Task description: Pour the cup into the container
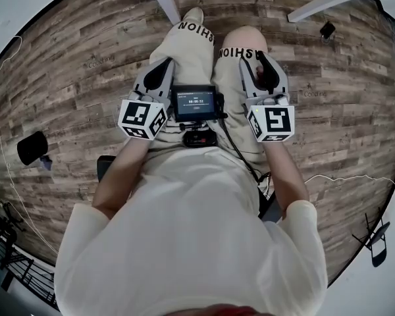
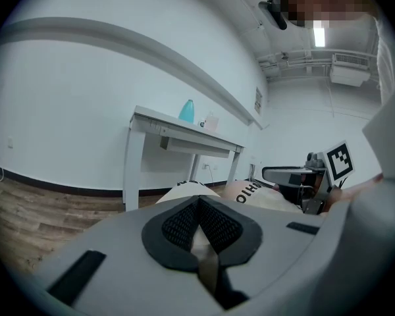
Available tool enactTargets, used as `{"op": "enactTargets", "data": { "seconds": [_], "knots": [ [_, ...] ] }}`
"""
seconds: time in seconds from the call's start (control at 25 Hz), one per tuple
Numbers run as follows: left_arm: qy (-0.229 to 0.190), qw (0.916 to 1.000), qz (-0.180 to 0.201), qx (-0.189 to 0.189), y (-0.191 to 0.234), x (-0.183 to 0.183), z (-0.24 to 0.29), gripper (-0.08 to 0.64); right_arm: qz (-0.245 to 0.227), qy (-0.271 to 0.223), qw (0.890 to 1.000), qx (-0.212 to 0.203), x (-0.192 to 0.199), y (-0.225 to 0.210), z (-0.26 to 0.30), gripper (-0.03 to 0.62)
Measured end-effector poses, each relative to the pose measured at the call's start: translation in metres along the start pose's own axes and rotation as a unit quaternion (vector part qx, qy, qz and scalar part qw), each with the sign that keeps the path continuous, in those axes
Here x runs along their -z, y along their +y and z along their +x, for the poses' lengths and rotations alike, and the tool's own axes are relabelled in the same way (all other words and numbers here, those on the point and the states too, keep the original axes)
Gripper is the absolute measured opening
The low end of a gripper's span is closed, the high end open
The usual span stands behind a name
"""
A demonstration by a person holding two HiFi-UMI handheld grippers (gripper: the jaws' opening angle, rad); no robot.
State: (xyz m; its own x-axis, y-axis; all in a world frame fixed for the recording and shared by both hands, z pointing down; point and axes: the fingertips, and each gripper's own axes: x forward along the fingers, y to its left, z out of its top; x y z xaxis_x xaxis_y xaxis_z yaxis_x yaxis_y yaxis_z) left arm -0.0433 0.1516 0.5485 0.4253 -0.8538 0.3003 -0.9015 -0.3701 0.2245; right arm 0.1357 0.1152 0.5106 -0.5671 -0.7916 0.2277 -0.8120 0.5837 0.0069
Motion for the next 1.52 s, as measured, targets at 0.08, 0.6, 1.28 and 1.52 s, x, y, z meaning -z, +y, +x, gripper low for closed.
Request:
{"op": "enactTargets", "data": {
  "seconds": [0.08, 0.6, 1.28, 1.52],
  "knots": [
    [0.001, 1.0, -0.001, 0.002, -0.007, 0.002, 0.0, 0.011, -0.002, -0.002, 1.0, 0.004, 0.002, -0.002, -0.009, 0.164],
    [0.019, 0.9988, -0.033, 0.031, -0.018, -0.001, 0.008, 0.012, -0.01, -0.009, 0.999, 0.036, -0.002, -0.009, -0.022, 0.164],
    [-0.003, 0.9937, -0.097, 0.055, -0.007, -0.006, 0.011, 0.011, -0.011, 0.012, 0.999, 0.04, 0.005, -0.009, -0.015, 0.164],
    [-0.005, 0.9943, -0.093, 0.053, -0.007, -0.007, 0.011, 0.012, -0.014, 0.013, 0.999, 0.038, 0.004, -0.01, -0.015, 0.164]
  ]
}}
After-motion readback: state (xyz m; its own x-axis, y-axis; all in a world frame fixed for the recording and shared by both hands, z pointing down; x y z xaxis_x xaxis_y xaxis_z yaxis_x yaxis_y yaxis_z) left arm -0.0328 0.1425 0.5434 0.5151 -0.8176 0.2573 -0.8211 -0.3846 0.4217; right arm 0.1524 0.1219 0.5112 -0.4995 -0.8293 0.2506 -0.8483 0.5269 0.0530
